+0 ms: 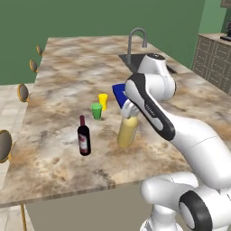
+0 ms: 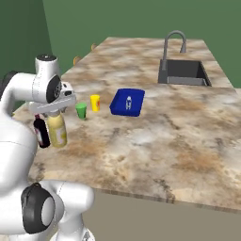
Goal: Place the drinks on the dining counter in a tight cluster.
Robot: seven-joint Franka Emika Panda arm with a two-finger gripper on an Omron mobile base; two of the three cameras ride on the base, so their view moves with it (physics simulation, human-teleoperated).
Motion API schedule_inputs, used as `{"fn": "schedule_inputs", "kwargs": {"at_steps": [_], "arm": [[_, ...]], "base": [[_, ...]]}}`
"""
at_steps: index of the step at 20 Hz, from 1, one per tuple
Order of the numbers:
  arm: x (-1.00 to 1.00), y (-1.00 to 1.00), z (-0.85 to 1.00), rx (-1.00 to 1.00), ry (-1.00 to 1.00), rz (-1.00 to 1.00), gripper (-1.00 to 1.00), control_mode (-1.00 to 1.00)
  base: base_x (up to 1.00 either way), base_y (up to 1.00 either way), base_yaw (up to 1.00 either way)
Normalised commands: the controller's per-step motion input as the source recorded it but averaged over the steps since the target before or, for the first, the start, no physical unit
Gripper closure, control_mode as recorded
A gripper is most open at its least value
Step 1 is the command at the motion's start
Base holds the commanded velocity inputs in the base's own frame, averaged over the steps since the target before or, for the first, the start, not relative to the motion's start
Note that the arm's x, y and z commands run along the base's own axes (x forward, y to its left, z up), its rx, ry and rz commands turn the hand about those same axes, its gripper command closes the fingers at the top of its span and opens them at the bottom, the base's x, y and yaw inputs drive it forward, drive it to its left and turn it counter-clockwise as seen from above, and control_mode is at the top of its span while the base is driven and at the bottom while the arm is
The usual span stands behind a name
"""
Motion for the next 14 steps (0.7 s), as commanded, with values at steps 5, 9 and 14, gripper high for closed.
{"fn": "schedule_inputs", "kwargs": {"at_steps": [5,9,14], "arm": [[0.58,0.0,-0.19,0.0,-0.03,0.26,1.0,-1.0],[0.53,0.01,0.0,-0.01,0.0,0.24,1.0,-1.0],[0.22,0.43,-0.1,-0.13,0.0,0.04,1.0,-1.0]], "base": [[0.0,0.0,0.0],[0.0,0.0,0.0],[0.0,0.0,0.0]]}}
